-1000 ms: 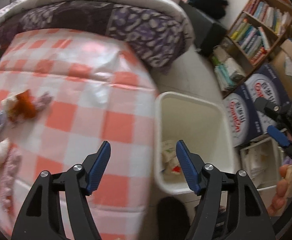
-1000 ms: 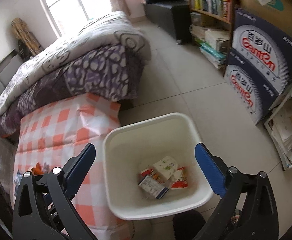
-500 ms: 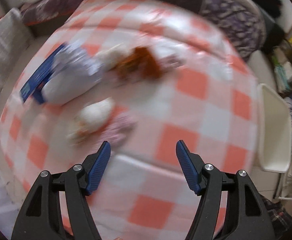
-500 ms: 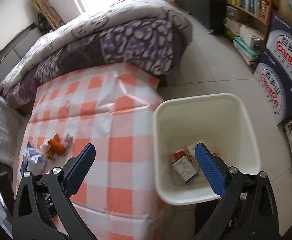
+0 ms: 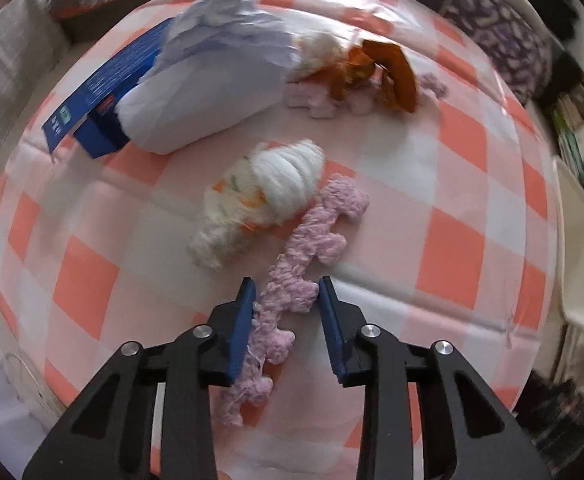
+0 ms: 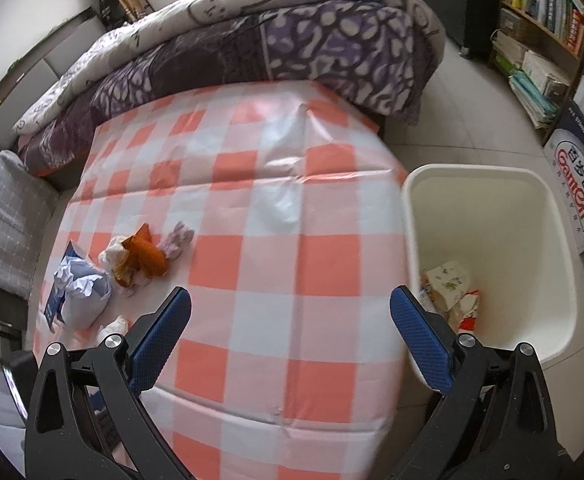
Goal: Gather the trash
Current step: 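Grasp the pink fuzzy strip with the left tool while the right tool grasps the white wrapped bundle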
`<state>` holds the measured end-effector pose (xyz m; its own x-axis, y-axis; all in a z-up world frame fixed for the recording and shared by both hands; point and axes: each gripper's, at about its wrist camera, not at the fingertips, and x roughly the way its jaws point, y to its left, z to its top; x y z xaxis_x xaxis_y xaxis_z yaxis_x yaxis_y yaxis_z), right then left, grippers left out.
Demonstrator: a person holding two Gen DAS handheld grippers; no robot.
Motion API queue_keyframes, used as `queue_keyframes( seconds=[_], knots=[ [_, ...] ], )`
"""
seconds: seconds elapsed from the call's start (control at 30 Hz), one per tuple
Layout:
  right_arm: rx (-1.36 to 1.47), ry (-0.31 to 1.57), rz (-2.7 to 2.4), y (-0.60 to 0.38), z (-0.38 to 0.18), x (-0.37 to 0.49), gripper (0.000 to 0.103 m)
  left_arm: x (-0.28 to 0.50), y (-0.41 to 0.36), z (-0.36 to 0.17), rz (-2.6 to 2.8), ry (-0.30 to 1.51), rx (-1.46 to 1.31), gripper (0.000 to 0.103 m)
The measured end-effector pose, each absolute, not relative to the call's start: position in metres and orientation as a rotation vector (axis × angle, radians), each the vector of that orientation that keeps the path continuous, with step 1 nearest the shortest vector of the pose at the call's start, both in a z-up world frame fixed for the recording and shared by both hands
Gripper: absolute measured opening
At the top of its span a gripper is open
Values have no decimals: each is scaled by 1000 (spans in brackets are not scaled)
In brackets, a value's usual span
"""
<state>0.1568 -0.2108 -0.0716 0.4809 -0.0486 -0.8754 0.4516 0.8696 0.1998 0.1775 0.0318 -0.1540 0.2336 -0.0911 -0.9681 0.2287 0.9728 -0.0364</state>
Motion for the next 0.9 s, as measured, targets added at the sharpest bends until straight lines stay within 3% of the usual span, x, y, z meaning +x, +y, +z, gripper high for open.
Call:
queue_keyframes(
  seconds=[0.2, 0.57, 0.9],
  knots=[
    [448, 1057, -291, -189, -82, 170, 96, 157, 31, -144, -264, 1318, 159, 29],
    [386, 1109, -186, -118, -107, 196, 96, 149, 137, -34, -159, 1076, -148, 30],
    [279, 1121, -39, -18, -137, 213, 96, 165, 167, -23, -100, 1038, -308, 30]
  ],
)
